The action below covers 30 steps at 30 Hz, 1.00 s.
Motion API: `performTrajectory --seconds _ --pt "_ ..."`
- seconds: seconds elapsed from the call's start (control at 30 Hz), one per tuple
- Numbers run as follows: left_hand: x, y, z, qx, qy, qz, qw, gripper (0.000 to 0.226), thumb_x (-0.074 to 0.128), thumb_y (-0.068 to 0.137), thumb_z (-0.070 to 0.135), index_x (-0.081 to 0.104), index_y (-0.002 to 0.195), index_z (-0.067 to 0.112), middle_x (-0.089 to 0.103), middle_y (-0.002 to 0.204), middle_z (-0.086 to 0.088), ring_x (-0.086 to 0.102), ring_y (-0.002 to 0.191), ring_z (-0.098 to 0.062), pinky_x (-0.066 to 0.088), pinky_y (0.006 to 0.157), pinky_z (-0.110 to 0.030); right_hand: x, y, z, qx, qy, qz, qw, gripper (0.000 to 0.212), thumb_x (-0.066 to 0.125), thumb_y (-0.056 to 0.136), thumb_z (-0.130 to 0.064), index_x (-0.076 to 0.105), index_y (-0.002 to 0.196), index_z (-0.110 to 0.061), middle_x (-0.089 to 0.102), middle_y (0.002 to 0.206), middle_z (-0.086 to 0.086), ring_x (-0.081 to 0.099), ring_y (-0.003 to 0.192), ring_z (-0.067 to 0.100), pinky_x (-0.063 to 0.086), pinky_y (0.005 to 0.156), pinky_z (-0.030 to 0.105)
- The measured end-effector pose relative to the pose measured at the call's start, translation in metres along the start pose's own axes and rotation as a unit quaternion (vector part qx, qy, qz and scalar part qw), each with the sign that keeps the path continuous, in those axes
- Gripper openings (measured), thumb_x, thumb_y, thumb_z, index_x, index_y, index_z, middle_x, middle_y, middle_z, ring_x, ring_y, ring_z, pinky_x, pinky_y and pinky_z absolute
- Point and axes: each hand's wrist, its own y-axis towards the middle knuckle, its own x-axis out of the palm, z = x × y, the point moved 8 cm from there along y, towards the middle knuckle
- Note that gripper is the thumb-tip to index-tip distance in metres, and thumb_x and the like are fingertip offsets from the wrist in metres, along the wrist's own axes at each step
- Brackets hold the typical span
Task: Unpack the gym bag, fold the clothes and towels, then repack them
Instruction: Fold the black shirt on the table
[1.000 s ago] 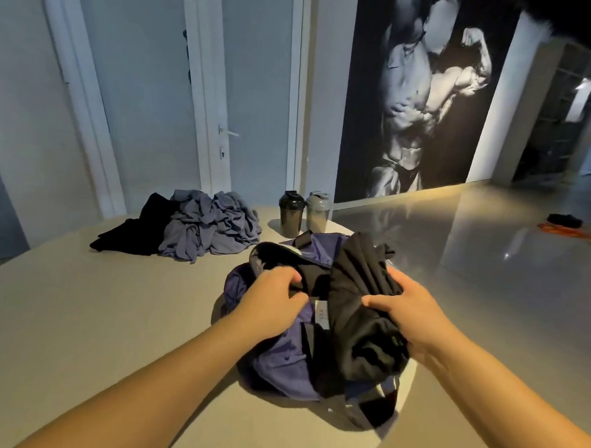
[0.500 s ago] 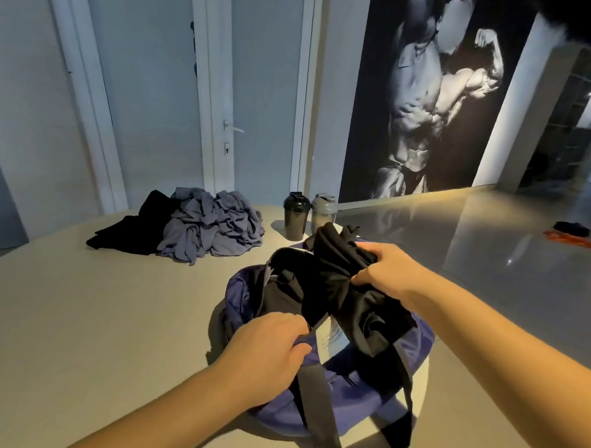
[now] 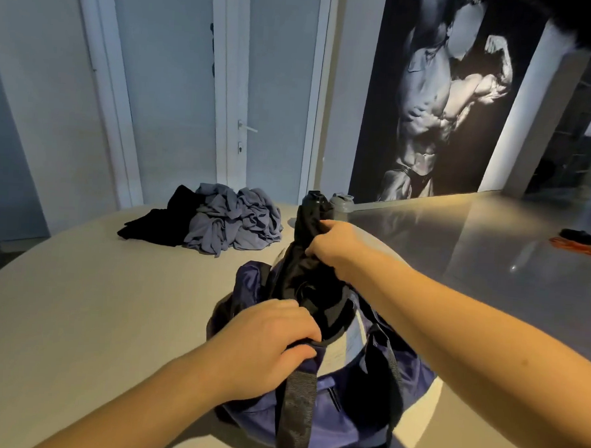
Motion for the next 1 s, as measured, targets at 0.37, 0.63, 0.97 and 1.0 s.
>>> performTrajectory --seconds 0.37,0.63,0.97,1.0 --pt "-0.001 -0.021 -0.024 -0.016 0.004 0.022 1.000 0.020 0.056 0.098 0.044 0.069 0.105 0.030 0.062 0.099 0.020 0.049 0.093 0.001 0.031 0.090 -0.015 0.039 -0.055 0.046 -0.112 -0.212 -0.072 0.968 0.061 0.058 0.084 0.003 0.057 0.140 -0.021 0.066 0.132 0.001 0.059 0.123 0.023 0.049 0.101 0.030" --pt "-0.014 -0.017 -0.081 -0.125 -0.066 0.069 0.987 0.029 0.048 0.100 0.052 0.069 0.090 0.034 0.068 0.091 0.016 0.052 0.094 -0.007 0.029 0.096 -0.016 0.051 -0.058 0.045 -0.133 -0.195 -0.055 0.970 0.075 0.070 0.083 -0.017 0.041 0.151 -0.027 0.058 0.140 -0.003 0.057 0.128 0.023 0.050 0.103 0.035" --pt "0.003 -0.004 -0.082 -0.155 0.026 0.043 0.987 0.023 0.050 0.100 0.046 0.058 0.116 0.031 0.051 0.125 0.021 0.054 0.088 0.000 0.044 0.084 -0.030 0.042 -0.054 0.067 0.019 -0.015 -0.074 0.997 0.016 0.074 0.090 -0.026 0.071 0.099 -0.013 0.073 0.089 0.006 0.069 0.078 0.020 0.055 0.068 0.028" --pt "0.006 -0.003 -0.078 -0.139 0.041 0.033 0.989 0.030 0.045 0.100 0.051 0.061 0.115 0.032 0.055 0.125 0.020 0.055 0.095 -0.004 0.044 0.090 -0.031 0.040 -0.054 0.069 0.033 -0.014 -0.073 0.997 0.013 0.074 0.091 -0.024 0.071 0.092 -0.012 0.072 0.085 0.007 0.067 0.074 0.021 0.053 0.064 0.028"
